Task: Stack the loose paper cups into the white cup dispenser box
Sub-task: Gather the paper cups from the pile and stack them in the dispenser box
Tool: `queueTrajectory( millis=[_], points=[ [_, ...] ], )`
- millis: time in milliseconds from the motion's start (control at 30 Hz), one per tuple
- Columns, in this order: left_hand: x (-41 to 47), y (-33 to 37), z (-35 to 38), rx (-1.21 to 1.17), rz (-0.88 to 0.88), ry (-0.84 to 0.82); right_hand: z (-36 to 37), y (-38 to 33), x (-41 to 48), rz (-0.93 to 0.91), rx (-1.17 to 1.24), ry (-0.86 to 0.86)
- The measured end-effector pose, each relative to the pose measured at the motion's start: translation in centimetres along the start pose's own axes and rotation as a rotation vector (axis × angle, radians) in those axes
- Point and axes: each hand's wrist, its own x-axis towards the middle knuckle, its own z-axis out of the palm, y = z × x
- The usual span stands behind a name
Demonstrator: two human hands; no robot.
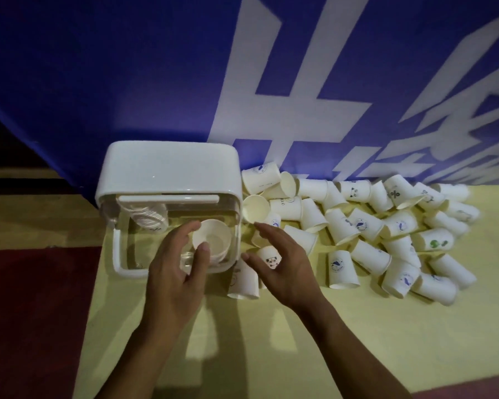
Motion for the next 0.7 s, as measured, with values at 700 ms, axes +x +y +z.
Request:
queueTrajectory(
  millis=[700],
  points=[
    [6.5, 17.2, 39.9, 0.544, 0.431, -0.632, -32.3, 25.8, -7.9, 0.45, 0.066, 0.362]
  ],
)
